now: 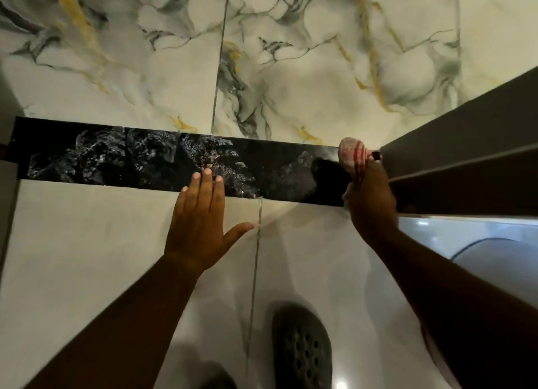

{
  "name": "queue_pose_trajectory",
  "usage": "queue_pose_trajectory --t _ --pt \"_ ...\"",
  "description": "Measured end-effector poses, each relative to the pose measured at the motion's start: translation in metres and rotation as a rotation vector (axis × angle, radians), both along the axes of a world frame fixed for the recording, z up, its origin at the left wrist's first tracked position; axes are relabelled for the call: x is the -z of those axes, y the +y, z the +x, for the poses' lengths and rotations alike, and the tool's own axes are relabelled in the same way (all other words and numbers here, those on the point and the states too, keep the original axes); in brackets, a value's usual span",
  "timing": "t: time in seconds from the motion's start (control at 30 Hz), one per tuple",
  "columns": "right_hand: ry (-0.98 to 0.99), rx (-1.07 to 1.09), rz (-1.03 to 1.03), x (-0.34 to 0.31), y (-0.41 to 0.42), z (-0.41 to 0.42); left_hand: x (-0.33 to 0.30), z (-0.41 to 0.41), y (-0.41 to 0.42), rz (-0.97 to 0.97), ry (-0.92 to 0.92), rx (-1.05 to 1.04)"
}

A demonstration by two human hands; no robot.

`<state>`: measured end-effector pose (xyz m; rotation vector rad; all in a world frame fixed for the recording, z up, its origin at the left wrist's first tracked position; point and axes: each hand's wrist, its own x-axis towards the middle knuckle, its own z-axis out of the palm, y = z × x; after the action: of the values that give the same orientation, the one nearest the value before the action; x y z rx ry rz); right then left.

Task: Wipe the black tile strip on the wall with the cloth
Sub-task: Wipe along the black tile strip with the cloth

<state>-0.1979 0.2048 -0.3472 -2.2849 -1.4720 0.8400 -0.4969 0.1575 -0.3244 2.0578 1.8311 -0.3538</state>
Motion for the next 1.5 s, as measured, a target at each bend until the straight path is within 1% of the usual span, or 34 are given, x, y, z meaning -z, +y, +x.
queue_pose_trajectory --t 0.07,0.13,0.2,0.3,0.33,0.37,0.4,0.5,0.53,0.57,0.6,0.63,0.67,0.7,0.73,0.83,0.87,0.9,0.93,1.0,1.03,1.07,1.13,1.17,1.2,1.23,1.3,1.33,1.4,1.47,1.5 --pt "-0.122 -0.104 0.008 0.03 0.01 0.009 0.027 -0.005 -0.001 -0.002 0.015 -0.027" --pt "-0.267 -0.198 -0.053 0.055 0.013 0.014 0.05 -0.009 0.002 -0.001 0.033 -0.059" --pt "-0.368 -0.235 -0.05 0.073 0.011 0.012 0.069 -0.009 0.006 0.001 0.04 -0.115" --pt "-0.429 -0.146 -0.043 0.087 0.014 -0.007 0.088 -0.003 0.0 -0.02 0.028 -0.254" --pt "-0.417 -0.134 -0.044 0.09 0.015 -0.015 0.092 0.0 -0.004 -0.024 0.023 -0.326" --pt "-0.39 -0.174 -0.035 0.093 0.014 -0.023 0.095 0.002 -0.008 -0.025 0.016 -0.399" --pt "-0.369 -0.282 -0.009 0.095 0.009 -0.029 0.097 0.004 -0.011 -0.023 0.011 -0.456" --pt "-0.341 -0.797 0.113 0.102 -0.015 -0.027 0.101 0.002 -0.013 -0.034 0.001 -0.499" --pt "-0.344 -0.901 0.133 0.1 -0.016 -0.015 0.103 0.001 -0.013 -0.032 -0.004 -0.486" --pt "-0.355 -0.949 0.139 0.1 -0.01 -0.001 0.104 -0.002 -0.013 -0.027 -0.005 -0.467" --pt "-0.391 -0.948 0.122 0.097 -0.003 0.012 0.105 -0.004 -0.013 -0.025 -0.007 -0.444" --pt "-0.462 -0.899 0.08 0.094 0.005 0.022 0.105 -0.005 -0.013 -0.03 -0.01 -0.42" --pt "-0.541 -0.804 0.007 0.092 0.012 0.028 0.105 -0.007 -0.012 -0.039 -0.013 -0.397" --pt "-0.597 -0.669 -0.039 0.092 0.017 0.028 0.105 -0.008 -0.012 -0.047 -0.017 -0.38" --pt "-0.611 -0.508 -0.045 0.092 0.022 0.022 0.104 -0.008 -0.012 -0.056 -0.022 -0.369" --pt "-0.51 0.034 -0.125 0.1 0.049 -0.023 0.105 -0.01 -0.011 -0.083 -0.027 -0.346" --pt "-0.476 0.134 -0.154 0.101 0.059 -0.041 0.106 -0.011 -0.011 -0.08 -0.03 -0.341" --pt "-0.465 0.103 -0.154 0.103 0.064 -0.059 0.107 -0.012 -0.011 -0.074 -0.034 -0.335" --pt "-0.457 -0.05 -0.12 0.106 0.061 -0.076 0.108 -0.013 -0.012 -0.069 -0.038 -0.327" --pt "-0.373 -0.527 0.003 0.107 0.042 -0.105 0.111 -0.016 -0.014 -0.05 -0.046 -0.303" --pt "-0.321 -0.722 0.061 0.104 0.03 -0.11 0.111 -0.018 -0.015 -0.045 -0.047 -0.29" --pt "-0.307 -0.863 0.129 0.103 0.019 -0.106 0.112 -0.021 -0.016 -0.044 -0.044 -0.275" --pt "-0.371 -1.032 0.201 0.1 0.015 -0.073 0.114 -0.026 -0.014 -0.03 -0.035 -0.232" --pt "-0.422 -1.046 0.211 0.103 0.017 -0.051 0.114 -0.03 -0.013 -0.024 -0.027 -0.204" --pt "-0.466 -1.013 0.183 0.103 0.019 -0.025 0.115 -0.032 -0.012 -0.026 -0.029 -0.179" --pt "-0.525 -0.929 0.129 0.102 0.02 -0.002 0.115 -0.032 -0.012 -0.034 -0.035 -0.163" --pt "-0.607 -0.664 0.014 0.096 0.018 0.028 0.112 -0.03 -0.012 -0.053 -0.042 -0.161" --pt "-0.582 -0.526 0.007 0.095 0.019 0.029 0.111 -0.029 -0.011 -0.065 -0.04 -0.162" --pt "-0.495 -0.234 -0.008 0.095 0.027 0.009 0.108 -0.025 -0.008 -0.08 -0.04 -0.16" --pt "-0.433 0.072 -0.084 0.096 0.04 -0.032 0.102 -0.03 -0.005 -0.114 -0.017 -0.155" --pt "-0.429 0.147 -0.107 0.095 0.044 -0.051 0.099 -0.033 -0.004 -0.124 0.009 -0.138"
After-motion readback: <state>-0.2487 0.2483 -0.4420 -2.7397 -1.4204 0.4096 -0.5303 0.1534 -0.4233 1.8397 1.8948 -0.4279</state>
